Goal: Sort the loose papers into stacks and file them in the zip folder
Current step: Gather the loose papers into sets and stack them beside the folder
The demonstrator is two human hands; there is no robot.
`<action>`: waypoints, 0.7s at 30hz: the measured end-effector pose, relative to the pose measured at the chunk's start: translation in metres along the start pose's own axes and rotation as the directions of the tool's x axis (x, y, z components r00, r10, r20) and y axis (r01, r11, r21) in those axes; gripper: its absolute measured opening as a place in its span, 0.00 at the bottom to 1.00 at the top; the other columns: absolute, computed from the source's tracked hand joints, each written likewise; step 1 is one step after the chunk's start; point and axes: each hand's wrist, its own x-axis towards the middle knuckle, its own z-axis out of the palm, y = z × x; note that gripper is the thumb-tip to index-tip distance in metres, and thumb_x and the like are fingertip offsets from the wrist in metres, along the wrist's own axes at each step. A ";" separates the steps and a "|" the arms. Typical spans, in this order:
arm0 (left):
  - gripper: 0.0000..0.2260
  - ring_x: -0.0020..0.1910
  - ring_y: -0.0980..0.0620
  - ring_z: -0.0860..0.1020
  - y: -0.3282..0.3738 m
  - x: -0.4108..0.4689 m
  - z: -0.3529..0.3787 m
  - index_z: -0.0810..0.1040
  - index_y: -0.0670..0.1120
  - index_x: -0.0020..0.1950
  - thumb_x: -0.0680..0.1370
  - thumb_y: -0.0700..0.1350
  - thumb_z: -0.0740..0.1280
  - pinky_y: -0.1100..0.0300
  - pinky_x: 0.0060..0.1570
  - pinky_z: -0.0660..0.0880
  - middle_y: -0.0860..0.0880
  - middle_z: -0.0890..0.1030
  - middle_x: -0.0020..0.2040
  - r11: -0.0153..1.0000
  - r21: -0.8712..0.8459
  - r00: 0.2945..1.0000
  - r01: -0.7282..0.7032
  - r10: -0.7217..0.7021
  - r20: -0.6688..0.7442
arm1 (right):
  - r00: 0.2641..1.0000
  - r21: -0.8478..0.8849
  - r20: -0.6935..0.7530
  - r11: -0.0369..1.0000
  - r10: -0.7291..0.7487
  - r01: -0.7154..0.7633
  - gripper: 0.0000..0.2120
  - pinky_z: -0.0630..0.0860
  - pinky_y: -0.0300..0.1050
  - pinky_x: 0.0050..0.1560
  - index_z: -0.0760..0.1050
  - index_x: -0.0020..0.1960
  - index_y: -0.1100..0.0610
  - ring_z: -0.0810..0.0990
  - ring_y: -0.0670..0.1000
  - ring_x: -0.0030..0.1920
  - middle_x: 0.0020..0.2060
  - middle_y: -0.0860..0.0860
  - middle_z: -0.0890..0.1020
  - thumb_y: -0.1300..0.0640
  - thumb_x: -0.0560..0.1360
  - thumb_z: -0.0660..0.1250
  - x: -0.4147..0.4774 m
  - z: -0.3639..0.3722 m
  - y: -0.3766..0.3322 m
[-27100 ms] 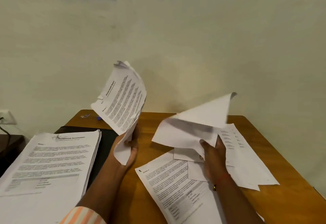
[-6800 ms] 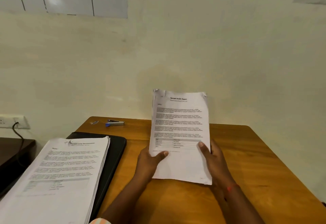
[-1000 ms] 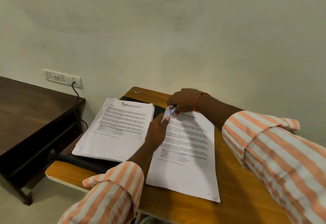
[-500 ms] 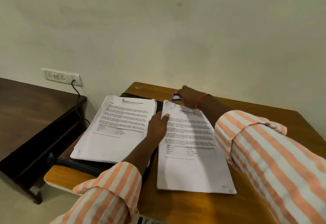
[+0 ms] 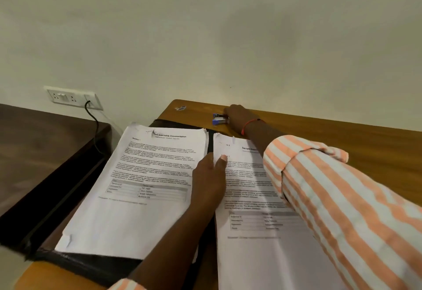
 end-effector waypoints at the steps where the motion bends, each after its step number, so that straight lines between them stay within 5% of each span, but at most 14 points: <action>1: 0.20 0.63 0.54 0.71 -0.001 0.001 0.001 0.71 0.47 0.74 0.85 0.54 0.59 0.58 0.62 0.66 0.53 0.74 0.69 1.000 -0.004 1.000 0.000 0.000 -0.002 | 1.000 0.018 -0.016 1.000 0.009 -0.008 0.12 0.74 0.52 0.61 0.74 0.64 0.59 0.77 0.60 0.59 0.59 0.60 0.77 0.59 0.83 0.58 0.009 0.004 0.001; 5: 0.05 0.52 0.61 0.73 -0.004 0.003 0.002 0.74 0.59 0.53 0.85 0.54 0.60 0.64 0.54 0.69 0.62 0.74 0.54 0.999 -0.040 1.000 0.011 -0.011 -0.006 | 0.997 0.077 -0.063 0.996 0.046 -0.041 0.14 0.72 0.50 0.62 0.72 0.66 0.59 0.75 0.59 0.62 0.61 0.59 0.75 0.61 0.82 0.59 0.041 0.026 0.004; 7: 0.09 0.46 0.61 0.77 -0.008 0.006 0.003 0.72 0.59 0.44 0.84 0.54 0.60 0.68 0.44 0.71 0.62 0.77 0.46 0.998 -0.065 1.000 -0.010 0.009 -0.011 | 0.995 0.126 -0.073 0.991 0.061 -0.052 0.14 0.72 0.48 0.61 0.73 0.66 0.59 0.75 0.59 0.61 0.61 0.60 0.75 0.63 0.81 0.61 0.053 0.030 0.006; 14: 0.09 0.44 0.60 0.79 -0.012 0.007 0.004 0.73 0.57 0.45 0.84 0.55 0.61 0.70 0.38 0.69 0.59 0.79 0.44 0.999 -0.037 0.999 -0.023 0.021 -0.043 | 0.992 0.230 -0.054 0.969 0.110 -0.095 0.16 0.70 0.48 0.64 0.71 0.68 0.60 0.74 0.59 0.63 0.63 0.60 0.74 0.65 0.80 0.62 0.057 0.027 0.013; 17: 0.11 0.47 0.56 0.81 -0.005 0.002 0.000 0.78 0.51 0.49 0.84 0.55 0.61 0.64 0.42 0.73 0.55 0.82 0.46 0.998 -0.042 0.998 -0.049 0.047 -0.041 | 0.987 0.278 -0.017 0.949 0.161 -0.149 0.19 0.70 0.50 0.66 0.69 0.71 0.60 0.72 0.59 0.66 0.66 0.60 0.72 0.64 0.80 0.62 0.025 0.009 0.023; 21: 0.12 0.56 0.56 0.79 -0.002 -0.003 -0.002 0.79 0.50 0.61 0.85 0.53 0.60 0.58 0.57 0.74 0.57 0.81 0.57 0.993 -0.047 0.994 -0.107 0.106 -0.031 | 0.973 0.290 0.051 0.929 0.224 -0.229 0.13 0.73 0.52 0.61 0.75 0.62 0.61 0.76 0.60 0.62 0.61 0.60 0.78 0.57 0.82 0.60 -0.040 -0.023 0.049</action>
